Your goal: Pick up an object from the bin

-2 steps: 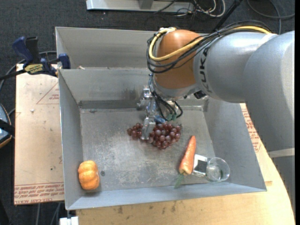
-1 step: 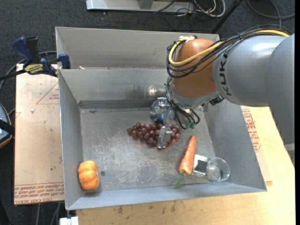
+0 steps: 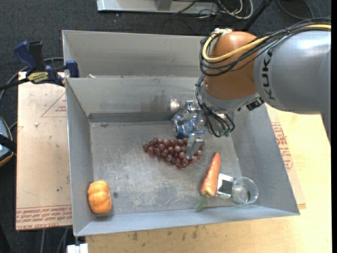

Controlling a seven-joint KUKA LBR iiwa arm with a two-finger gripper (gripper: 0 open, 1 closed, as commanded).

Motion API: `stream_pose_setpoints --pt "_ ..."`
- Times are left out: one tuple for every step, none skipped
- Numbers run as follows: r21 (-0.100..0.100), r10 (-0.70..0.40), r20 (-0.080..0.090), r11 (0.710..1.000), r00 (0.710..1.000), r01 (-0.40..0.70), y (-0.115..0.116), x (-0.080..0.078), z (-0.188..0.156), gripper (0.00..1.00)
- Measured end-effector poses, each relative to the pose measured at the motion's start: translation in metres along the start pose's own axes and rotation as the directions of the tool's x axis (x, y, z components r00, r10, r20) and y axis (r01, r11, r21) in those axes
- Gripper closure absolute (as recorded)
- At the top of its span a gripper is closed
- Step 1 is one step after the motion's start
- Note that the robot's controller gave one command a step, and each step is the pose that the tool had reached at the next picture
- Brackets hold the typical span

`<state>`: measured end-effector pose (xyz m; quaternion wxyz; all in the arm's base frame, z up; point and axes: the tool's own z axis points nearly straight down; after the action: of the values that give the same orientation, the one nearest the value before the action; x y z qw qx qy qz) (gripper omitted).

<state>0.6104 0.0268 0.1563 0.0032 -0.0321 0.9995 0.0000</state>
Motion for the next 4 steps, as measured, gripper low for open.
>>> stream_pose_setpoints --pt "-0.002 -0.021 -0.001 1.0 1.0 0.021 0.016 0.015 0.071 0.0" --pt "-0.003 -0.051 0.018 0.999 0.999 0.051 0.012 0.029 0.078 1.0" --pt "-0.003 -0.051 0.018 0.999 0.999 0.051 0.012 0.029 0.078 1.0" --pt "-0.004 -0.051 0.015 0.999 0.999 0.051 0.012 0.03 0.076 1.0"
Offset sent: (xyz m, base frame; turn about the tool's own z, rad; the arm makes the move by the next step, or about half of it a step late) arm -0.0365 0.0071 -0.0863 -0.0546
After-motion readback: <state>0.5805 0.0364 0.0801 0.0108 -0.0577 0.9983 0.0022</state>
